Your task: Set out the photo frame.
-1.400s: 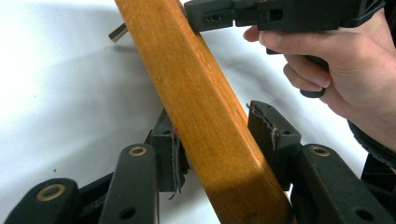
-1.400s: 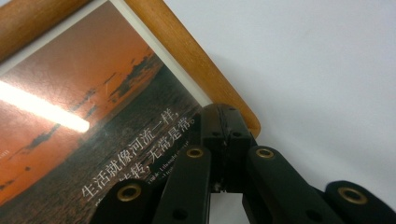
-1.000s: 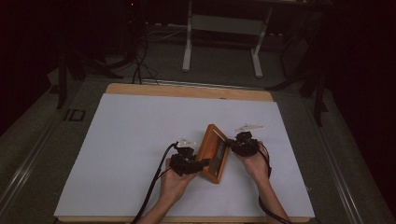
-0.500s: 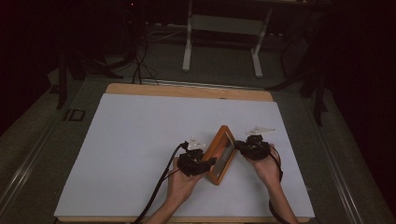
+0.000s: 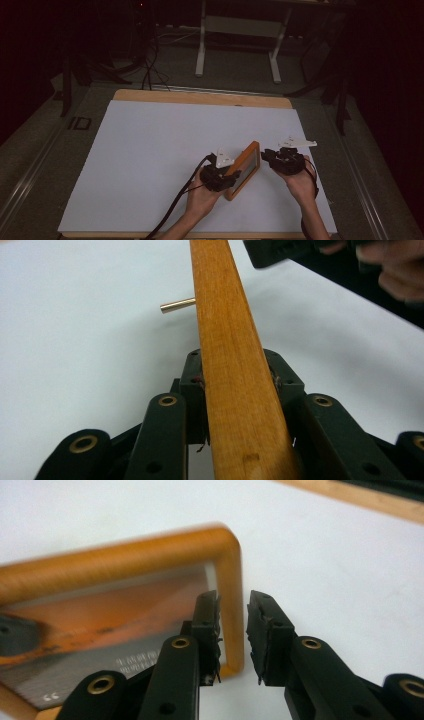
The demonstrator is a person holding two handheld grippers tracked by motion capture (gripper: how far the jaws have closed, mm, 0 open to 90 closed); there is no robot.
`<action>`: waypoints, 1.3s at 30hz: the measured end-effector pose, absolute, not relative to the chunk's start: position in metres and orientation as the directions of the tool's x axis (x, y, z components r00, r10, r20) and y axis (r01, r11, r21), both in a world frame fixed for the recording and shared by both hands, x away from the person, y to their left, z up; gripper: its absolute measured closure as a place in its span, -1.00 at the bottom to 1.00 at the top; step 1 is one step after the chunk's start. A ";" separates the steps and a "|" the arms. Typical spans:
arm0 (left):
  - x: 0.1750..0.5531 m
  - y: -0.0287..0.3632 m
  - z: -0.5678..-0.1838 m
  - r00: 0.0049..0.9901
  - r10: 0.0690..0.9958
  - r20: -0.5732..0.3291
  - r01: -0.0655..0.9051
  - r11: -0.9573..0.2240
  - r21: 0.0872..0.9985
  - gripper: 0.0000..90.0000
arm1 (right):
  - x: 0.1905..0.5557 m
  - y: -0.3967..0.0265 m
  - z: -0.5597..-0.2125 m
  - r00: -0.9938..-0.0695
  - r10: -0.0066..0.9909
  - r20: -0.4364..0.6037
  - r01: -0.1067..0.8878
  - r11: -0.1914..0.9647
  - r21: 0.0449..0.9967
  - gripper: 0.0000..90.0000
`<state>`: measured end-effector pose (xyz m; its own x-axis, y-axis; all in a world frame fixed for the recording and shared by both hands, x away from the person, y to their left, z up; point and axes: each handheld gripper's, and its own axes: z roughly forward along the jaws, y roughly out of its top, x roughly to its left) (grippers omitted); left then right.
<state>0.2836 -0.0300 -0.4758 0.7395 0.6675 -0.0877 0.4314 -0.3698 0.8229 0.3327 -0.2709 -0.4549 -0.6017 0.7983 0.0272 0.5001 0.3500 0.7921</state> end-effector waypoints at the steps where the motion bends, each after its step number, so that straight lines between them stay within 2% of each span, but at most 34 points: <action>1: 0.282 -0.032 -0.475 0.753 0.655 -0.055 0.403 -0.395 0.826 0.52 | 0.331 -0.271 -0.452 -0.602 0.798 0.024 0.492 0.348 0.798 0.66; 4: 0.276 -0.038 -0.475 0.776 0.630 0.012 0.343 -0.439 0.830 0.52 | 0.326 -0.272 -0.443 -0.607 0.795 0.010 0.463 0.343 0.817 0.81; 8: 0.273 -0.040 -0.476 0.781 0.624 0.029 0.325 -0.447 0.833 0.52 | 0.320 -0.271 -0.432 -0.596 0.803 -0.017 0.416 0.327 0.848 0.95; 14: 0.273 -0.039 -0.480 0.796 0.605 -0.028 0.344 -0.414 0.842 0.48 | 0.322 -0.266 -0.435 -0.609 0.793 -0.022 0.413 0.340 0.845 0.99; 18: 0.273 -0.033 -0.487 0.778 0.624 -0.071 0.377 -0.373 0.848 0.19 | 0.321 -0.267 -0.437 -0.610 0.792 -0.011 0.411 0.328 0.851 0.99; 22: 0.268 -0.024 -0.498 0.762 0.637 -0.117 0.407 -0.331 0.852 0.10 | 0.321 -0.269 -0.437 -0.614 0.789 -0.006 0.409 0.325 0.853 1.00; 25: 0.263 -0.021 -0.508 0.757 0.645 -0.104 0.405 -0.337 0.850 0.07 | 0.321 -0.269 -0.437 -0.615 0.789 -0.003 0.410 0.322 0.853 0.99; 30: 0.259 -0.018 -0.522 0.761 0.645 -0.076 0.396 -0.368 0.841 0.10 | 0.322 -0.269 -0.437 -0.616 0.788 0.005 0.411 0.316 0.855 0.99; 35: 0.258 -0.021 -0.525 0.774 0.631 -0.050 0.380 -0.401 0.834 0.33 | 0.324 -0.268 -0.437 -0.620 0.785 0.003 0.412 0.323 0.852 0.99; 37: 0.256 -0.023 -0.525 0.780 0.625 -0.028 0.358 -0.408 0.840 0.49 | 0.324 -0.268 -0.437 -0.620 0.784 0.000 0.413 0.326 0.851 0.99; 39: 0.256 -0.023 -0.524 0.786 0.618 -0.006 0.342 -0.426 0.838 0.52 | 0.324 -0.268 -0.436 -0.619 0.785 -0.004 0.412 0.329 0.849 0.99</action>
<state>0.2558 -0.0230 -0.5237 0.7858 0.6184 -0.0058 0.3416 -0.4262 0.8377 0.3245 -0.2679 -0.4363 -0.6192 0.7852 -0.0041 0.4122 0.3295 0.8494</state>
